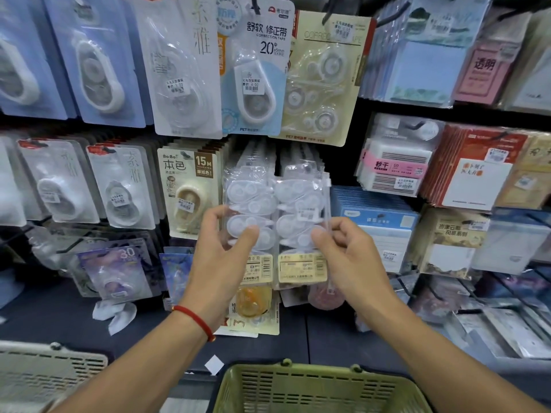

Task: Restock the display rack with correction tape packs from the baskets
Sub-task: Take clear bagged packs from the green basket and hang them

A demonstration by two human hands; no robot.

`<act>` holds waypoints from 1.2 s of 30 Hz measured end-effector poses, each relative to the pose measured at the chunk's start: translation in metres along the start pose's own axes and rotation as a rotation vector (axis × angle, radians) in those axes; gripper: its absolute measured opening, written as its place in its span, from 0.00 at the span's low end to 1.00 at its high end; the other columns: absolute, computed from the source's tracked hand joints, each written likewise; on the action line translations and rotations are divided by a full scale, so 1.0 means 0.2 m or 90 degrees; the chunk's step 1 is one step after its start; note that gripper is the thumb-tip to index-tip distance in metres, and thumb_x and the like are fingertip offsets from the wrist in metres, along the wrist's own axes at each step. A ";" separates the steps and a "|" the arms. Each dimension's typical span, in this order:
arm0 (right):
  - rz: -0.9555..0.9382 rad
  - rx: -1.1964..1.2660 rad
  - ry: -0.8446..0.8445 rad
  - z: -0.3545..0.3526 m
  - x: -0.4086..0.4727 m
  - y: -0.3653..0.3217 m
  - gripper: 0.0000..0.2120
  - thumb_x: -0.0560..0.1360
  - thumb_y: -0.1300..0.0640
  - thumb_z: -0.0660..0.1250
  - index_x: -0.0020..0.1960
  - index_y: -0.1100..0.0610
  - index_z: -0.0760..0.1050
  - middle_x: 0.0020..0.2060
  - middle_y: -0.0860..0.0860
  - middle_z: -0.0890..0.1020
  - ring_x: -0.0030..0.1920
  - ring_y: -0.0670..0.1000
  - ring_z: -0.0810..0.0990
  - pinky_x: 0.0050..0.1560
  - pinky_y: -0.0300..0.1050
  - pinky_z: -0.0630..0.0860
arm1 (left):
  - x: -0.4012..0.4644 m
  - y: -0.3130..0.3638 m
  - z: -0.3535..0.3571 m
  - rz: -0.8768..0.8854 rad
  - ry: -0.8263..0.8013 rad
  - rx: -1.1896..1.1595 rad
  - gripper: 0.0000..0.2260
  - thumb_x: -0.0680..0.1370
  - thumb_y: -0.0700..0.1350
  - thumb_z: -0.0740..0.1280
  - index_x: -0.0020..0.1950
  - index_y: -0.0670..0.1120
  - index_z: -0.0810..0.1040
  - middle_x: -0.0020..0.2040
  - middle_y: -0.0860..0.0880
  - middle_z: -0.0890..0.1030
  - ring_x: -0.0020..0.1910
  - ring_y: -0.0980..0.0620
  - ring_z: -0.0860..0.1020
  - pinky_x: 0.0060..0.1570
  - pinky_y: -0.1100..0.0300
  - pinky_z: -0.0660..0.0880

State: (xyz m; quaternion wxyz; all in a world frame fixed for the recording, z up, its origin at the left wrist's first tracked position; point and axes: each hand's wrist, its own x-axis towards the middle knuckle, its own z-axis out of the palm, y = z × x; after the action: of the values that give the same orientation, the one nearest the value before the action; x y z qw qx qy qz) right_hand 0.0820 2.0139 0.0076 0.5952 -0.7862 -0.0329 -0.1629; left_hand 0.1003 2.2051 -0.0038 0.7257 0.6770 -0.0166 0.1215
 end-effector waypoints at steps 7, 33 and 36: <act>0.039 0.039 0.038 -0.04 0.02 -0.02 0.07 0.83 0.51 0.68 0.53 0.55 0.79 0.44 0.55 0.88 0.49 0.62 0.87 0.54 0.69 0.81 | 0.01 -0.02 -0.01 -0.008 0.010 -0.002 0.16 0.81 0.45 0.71 0.63 0.62 0.73 0.54 0.48 0.85 0.56 0.38 0.82 0.51 0.47 0.79; -0.091 -0.302 0.023 -0.03 0.02 0.00 0.15 0.80 0.47 0.70 0.65 0.49 0.76 0.57 0.42 0.80 0.54 0.43 0.79 0.56 0.42 0.77 | -0.02 0.02 -0.02 0.039 -0.024 0.012 0.29 0.79 0.30 0.65 0.60 0.67 0.73 0.57 0.52 0.82 0.51 0.56 0.81 0.47 0.62 0.78; -0.059 -0.165 -0.087 0.03 -0.01 -0.02 0.05 0.80 0.46 0.71 0.54 0.45 0.79 0.46 0.40 0.85 0.48 0.38 0.82 0.49 0.33 0.76 | -0.04 0.00 0.01 0.009 -0.156 -0.005 0.32 0.77 0.24 0.63 0.67 0.59 0.73 0.56 0.48 0.85 0.50 0.53 0.84 0.43 0.61 0.80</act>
State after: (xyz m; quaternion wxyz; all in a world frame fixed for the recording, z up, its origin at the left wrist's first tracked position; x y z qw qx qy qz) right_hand 0.0807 2.0205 0.0099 0.4770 -0.8633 -0.0887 -0.1391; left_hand 0.0929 2.2020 -0.0050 0.7201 0.6836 -0.1106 0.0431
